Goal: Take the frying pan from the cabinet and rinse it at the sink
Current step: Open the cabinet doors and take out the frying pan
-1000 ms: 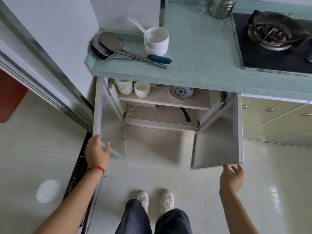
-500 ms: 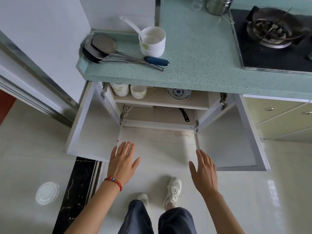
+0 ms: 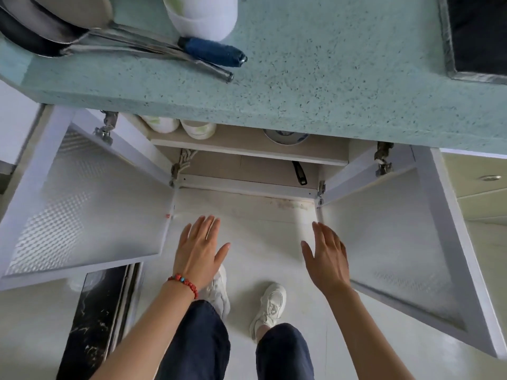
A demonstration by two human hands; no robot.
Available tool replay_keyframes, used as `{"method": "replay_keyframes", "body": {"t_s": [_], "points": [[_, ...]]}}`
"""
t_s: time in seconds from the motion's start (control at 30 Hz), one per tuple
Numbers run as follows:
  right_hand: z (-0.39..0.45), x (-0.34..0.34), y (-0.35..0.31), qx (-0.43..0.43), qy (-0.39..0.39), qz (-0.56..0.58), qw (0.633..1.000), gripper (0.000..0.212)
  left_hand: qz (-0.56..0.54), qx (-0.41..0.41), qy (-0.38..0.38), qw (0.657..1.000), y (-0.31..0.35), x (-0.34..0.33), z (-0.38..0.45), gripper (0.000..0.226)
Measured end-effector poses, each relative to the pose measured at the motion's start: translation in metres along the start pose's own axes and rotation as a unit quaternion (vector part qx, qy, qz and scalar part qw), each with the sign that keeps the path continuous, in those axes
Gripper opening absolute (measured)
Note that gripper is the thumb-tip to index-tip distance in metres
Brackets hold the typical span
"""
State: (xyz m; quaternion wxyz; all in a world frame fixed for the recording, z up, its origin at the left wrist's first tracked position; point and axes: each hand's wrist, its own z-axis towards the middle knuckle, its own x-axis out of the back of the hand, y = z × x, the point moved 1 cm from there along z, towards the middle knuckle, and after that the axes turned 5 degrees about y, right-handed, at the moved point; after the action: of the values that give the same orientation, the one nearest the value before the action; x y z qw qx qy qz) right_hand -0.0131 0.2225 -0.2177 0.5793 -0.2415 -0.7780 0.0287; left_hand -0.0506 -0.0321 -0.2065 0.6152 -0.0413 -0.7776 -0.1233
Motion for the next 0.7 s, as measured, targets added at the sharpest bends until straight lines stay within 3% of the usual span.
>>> {"method": "replay_keyframes", "body": {"t_s": [0.2, 0.7], "points": [[0.067, -0.066, 0.032, -0.019, 0.032, 0.009, 0.999, 0.052, 0.006, -0.045, 0.010, 0.999, 0.004, -0.072, 0.076, 0.053], [0.262, -0.232, 0.112, 0.025, 0.106, -0.020, 0.994, 0.049, 0.006, -0.075, 0.078, 0.994, -0.001, -0.276, 0.242, 0.064]]}}
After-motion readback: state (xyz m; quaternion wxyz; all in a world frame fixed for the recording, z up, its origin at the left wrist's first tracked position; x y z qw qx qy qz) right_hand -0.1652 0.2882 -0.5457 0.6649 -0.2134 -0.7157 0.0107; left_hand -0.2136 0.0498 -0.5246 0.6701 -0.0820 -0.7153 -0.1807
